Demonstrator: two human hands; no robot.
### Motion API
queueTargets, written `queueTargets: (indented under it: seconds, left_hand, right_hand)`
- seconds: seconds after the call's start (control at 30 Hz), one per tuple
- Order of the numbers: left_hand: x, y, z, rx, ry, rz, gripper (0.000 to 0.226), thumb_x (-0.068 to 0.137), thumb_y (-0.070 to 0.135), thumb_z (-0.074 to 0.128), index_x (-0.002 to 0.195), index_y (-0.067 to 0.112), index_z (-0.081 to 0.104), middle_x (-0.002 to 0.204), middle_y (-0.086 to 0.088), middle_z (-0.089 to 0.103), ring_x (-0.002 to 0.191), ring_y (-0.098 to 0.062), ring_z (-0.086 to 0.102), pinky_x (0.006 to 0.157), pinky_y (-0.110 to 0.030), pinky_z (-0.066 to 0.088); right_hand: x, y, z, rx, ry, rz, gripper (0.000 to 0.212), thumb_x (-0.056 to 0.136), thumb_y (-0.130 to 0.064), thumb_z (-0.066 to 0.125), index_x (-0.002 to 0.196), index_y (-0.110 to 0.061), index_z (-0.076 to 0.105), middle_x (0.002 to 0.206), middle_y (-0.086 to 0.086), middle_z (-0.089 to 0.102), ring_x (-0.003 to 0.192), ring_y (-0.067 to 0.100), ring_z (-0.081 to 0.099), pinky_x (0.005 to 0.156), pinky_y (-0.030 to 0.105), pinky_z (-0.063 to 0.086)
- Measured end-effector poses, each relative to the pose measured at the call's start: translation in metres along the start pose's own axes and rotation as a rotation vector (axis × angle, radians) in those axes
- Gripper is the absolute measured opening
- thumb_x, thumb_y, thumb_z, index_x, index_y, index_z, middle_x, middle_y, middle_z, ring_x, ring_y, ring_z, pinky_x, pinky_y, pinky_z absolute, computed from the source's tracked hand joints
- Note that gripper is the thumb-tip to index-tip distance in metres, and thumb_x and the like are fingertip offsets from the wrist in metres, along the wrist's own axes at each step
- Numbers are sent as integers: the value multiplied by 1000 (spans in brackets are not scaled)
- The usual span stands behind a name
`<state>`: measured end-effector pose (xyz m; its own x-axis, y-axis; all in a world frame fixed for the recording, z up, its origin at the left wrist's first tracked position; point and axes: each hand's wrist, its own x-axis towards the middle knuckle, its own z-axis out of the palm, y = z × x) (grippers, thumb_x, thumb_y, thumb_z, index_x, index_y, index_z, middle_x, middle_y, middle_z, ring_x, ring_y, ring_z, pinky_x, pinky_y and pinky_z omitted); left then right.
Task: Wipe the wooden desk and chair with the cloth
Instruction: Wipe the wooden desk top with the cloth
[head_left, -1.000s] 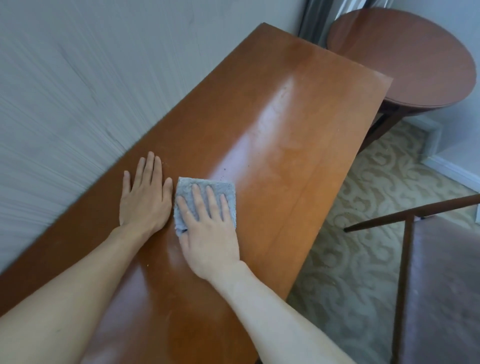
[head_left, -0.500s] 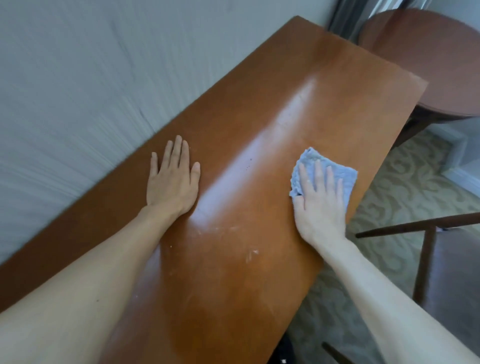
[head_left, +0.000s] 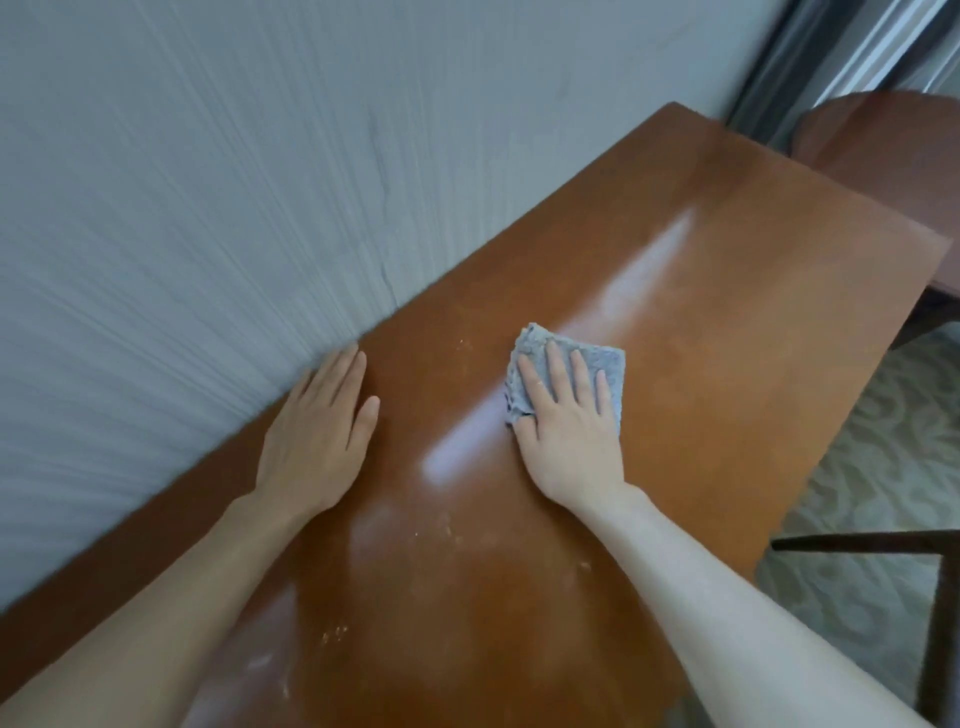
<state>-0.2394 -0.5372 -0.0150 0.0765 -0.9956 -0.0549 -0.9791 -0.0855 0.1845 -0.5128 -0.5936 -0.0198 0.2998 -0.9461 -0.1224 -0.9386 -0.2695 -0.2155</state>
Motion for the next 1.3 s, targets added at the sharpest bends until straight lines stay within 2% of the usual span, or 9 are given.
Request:
queueTargets:
  seconds: [0.13, 0.23, 0.33, 0.47, 0.57, 0.67, 0.87, 1.13, 1.3]
  left_hand:
    - [-9, -16, 16, 19, 15, -22, 70, 107, 51, 5, 165, 13, 10, 174, 1, 5, 160, -9, 1, 131, -36, 4]
    - [-7, -15, 18, 9, 36, -13, 67, 108, 47, 9, 165, 12, 14, 173, 0, 9, 160, -10, 5, 131, -37, 6]
    - [-7, -19, 19, 6, 45, -8, 66, 108, 45, 8, 164, 12, 15, 173, -1, 12, 159, -10, 8, 130, -38, 10]
    - [-8, -20, 18, -8, 36, 10, 65, 106, 44, 11, 164, 13, 15, 172, -2, 15, 158, -9, 9, 130, -37, 10]
    - [-8, -19, 16, 5, 32, -6, 68, 107, 47, 13, 163, 10, 22, 172, -2, 17, 159, -11, 12, 130, -39, 11]
    - [-10, -16, 15, 8, 13, -18, 70, 107, 51, 9, 165, 12, 16, 173, 0, 11, 160, -11, 7, 131, -38, 8]
    - [-9, -11, 11, 35, -19, -35, 70, 108, 52, 9, 166, 12, 11, 175, 0, 7, 160, -10, 2, 131, -36, 4]
    - [-10, -11, 9, 37, -16, -31, 68, 110, 49, 14, 165, 10, 14, 174, -5, 9, 161, -15, 5, 130, -36, 1]
    - [-9, -13, 10, -7, -30, -7, 70, 108, 49, 11, 164, 8, 14, 174, -5, 8, 161, -16, 3, 130, -36, 1]
  right_hand:
    - [57, -13, -9, 16, -49, 63, 73, 93, -48, 14, 163, -30, 11, 173, 6, 2, 158, 31, -5, 127, 49, -4]
    - [77, -66, 1, -5, -91, -96, 66, 103, -43, 27, 164, -28, 8, 173, 8, -2, 158, 33, -8, 127, 51, -5]
    - [59, -125, 16, -33, -101, -256, 66, 104, -43, 27, 164, -25, 5, 172, 8, -6, 158, 32, -11, 127, 51, -6]
    - [41, -132, 21, -46, -120, -367, 63, 106, -43, 23, 164, -27, 5, 173, 5, -2, 158, 30, -10, 127, 49, -8]
    - [38, -100, 13, -25, -103, -310, 64, 103, -42, 23, 164, -29, 9, 173, 4, 3, 159, 29, -5, 128, 49, -5]
    - [7, -53, 7, -33, -63, -192, 68, 97, -40, 20, 163, -28, 14, 172, 5, 7, 159, 29, 0, 128, 50, 1]
    - [-51, 8, 6, -106, -49, -167, 65, 100, -38, 22, 163, -26, 16, 171, 7, 15, 159, 32, 7, 127, 53, 11]
    - [-51, -24, 16, -79, -4, -27, 69, 95, -37, 20, 162, -21, 23, 170, 14, 17, 157, 38, 11, 126, 56, 10]
    - [-62, -109, 32, -9, 2, -170, 71, 95, -43, 17, 161, -21, 26, 170, 14, 18, 157, 38, 9, 127, 56, 7]
